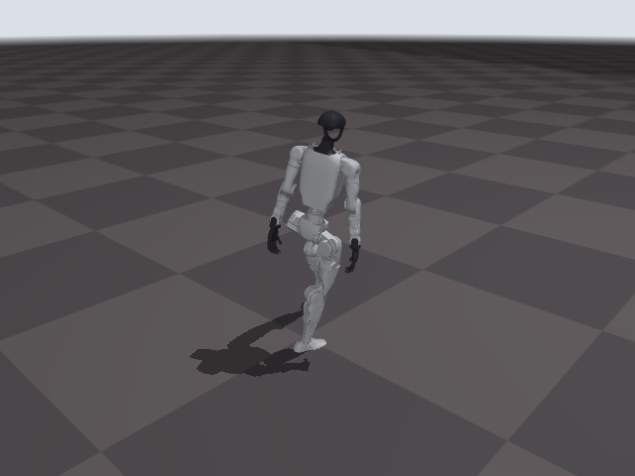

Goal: In place motions

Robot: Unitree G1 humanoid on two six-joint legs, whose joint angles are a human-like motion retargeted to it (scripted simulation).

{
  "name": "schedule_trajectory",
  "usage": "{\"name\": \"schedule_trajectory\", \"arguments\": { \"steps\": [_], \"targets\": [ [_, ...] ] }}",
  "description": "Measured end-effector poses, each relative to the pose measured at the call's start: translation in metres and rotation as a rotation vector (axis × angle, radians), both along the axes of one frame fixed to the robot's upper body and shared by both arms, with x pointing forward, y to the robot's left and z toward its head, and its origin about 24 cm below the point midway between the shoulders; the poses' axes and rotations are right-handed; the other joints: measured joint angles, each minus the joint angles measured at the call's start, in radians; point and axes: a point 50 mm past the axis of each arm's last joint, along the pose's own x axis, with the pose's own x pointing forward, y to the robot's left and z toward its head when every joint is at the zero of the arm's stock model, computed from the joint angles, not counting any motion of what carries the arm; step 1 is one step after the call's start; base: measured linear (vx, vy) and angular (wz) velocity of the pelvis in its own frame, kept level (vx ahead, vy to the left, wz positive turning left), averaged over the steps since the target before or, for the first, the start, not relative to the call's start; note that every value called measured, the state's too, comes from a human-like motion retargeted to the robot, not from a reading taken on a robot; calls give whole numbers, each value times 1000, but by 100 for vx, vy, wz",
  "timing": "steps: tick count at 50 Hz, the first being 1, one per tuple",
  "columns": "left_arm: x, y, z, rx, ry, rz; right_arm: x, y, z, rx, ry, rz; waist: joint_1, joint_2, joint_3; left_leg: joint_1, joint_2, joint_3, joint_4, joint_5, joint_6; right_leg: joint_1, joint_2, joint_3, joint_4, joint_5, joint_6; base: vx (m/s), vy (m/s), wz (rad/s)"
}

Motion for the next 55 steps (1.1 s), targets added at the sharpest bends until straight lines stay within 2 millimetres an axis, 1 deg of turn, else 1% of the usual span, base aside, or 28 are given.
{"name": "schedule_trajectory", "arguments": {
  "steps": [2, 5, 8, 11, 17, 21, 22, 26, 30, 35, 37, 38, 40, 42, 43, 45, 49, 52, 55],
  "targets": [
    [0, -1, 0, 2, 2, 7, 1, 2, 0, 9, -1, 9, 25, -3, 5, -65, 63, 40, 28, -23, 0, 0, 9, 12, -1, -6, -18, -1, -22, -33],
    [-1, 0, 0, 5, 2, 12, 1, 5, -1, 20, 4, 25, 60, -13, 15, -137, 126, 39, 57, -32, 0, 2, 15, 26, 3, -13, -45, 2, -18, -31],
    [-1, 2, 0, 12, 3, 10, 0, 8, -2, 29, 11, 45, 76, -16, 22, -154, 150, 23, 63, -27, 0, 6, 14, 35, 14, -19, -56, 1, -7, -10],
    [-2, 5, 1, 26, 3, 12, -2, 11, -2, 38, 18, 61, 81, -13, 16, -134, 153, 26, 74, -38, 0, 9, 11, 40, 19, -19, -51, 3, 6, -3],
    [-1, 7, 1, 94, -16, 56, -11, 10, -2, 40, 37, 60, 44, 10, -29, -4, 64, -41, 39, -17, 0, 10, 0, 18, 9, -9, -12, 6, 18, 18],
    [2, 5, 0, 124, -44, 84, -21, 4, -1, 19, 57, 37, 18, 15, -49, 152, -43, -96, -5, 29, 0, 19, -48, 6, 4, 2, 39, 6, 32, 19],
    [3, 4, -1, 127, -52, 84, -23, 2, -1, 12, 62, 31, 8, 17, -53, 196, -66, -106, -19, 46, -8, 23, -59, 2, 3, 4, 52, 8, 26, 28],
    [13, 9, -2, 141, -87, 63, -26, -3, 1, -5, 71, 4, -33, 41, -73, 342, -50, -119, -17, 104, -116, 23, -34, -15, -2, 0, 63, 8, 7, 30],
    [30, 12, -4, 143, -133, 41, -26, -6, 2, -16, 67, -29, -78, 59, -82, 470, -16, -91, -10, 168, -219, 21, -7, -31, -8, -6, 69, 1, 4, 49],
    [51, 10, -6, 130, -197, 41, -35, -9, 3, -24, 83, -63, -127, 82, -109, 584, -3, -113, -37, 232, -303, 5, 15, -69, -13, -10, 80, 4, 9, 67],
    [60, 10, -6, 120, -226, 25, -38, -10, 3, -27, 96, -78, -122, 92, -106, 634, 0, -103, -73, 265, -344, 3, 26, -81, -13, -7, 82, 6, 16, 40],
    [63, 10, -6, 115, -238, 13, -39, -10, 4, -28, 103, -81, -116, 100, -105, 657, 5, -93, -94, 263, -377, 2, 34, -84, -13, -6, 83, 3, 15, 23],
    [67, 9, -6, 109, -255, -12, -42, -11, 4, -31, 117, -78, -110, 108, -108, 689, 13, -16, -139, 229, -394, -2, 41, -91, -12, -4, 86, 3, 13, 27],
    [68, 9, -6, 101, -258, -35, -43, -12, 5, -35, 126, -66, -127, 111, -116, 701, 12, 47, -184, 199, -360, -3, 37, -109, -12, -1, 96, 8, 17, 51],
    [66, 8, -6, 97, -256, -44, -42, -12, 5, -37, 128, -59, -137, 115, -121, 700, 14, 51, -196, 197, -354, -5, 37, -115, -12, 1, 100, 8, 19, 50],
    [65, 9, -6, 89, -249, -57, -37, -10, 4, -36, 119, -47, -155, 120, -125, 680, 9, 16, -195, 190, -361, -12, 34, -129, -14, 10, 105, 4, 19, 39],
    [60, 14, -6, 97, -225, -57, -21, 1, 0, -3, 71, -35, -145, 98, -97, 668, -1, 22, -173, 173, -363, -12, 6, -152, -10, 35, 107, 4, 23, 4],
    [47, 17, -4, 108, -181, -30, -12, 11, -2, 25, 36, -4, -103, 79, -88, 676, -10, 30, -164, 153, -367, -11, -10, -149, -9, 56, 103, 14, 17, -39],
    [26, 17, -2, 104, -113, 34, 1, 20, -4, 46, -2, 65, -76, 67, -94, 679, -17, 38, -164, 131, -362, -22, -23, -142, -5, 78, 101, 10, 11, -39]
  ]
}}
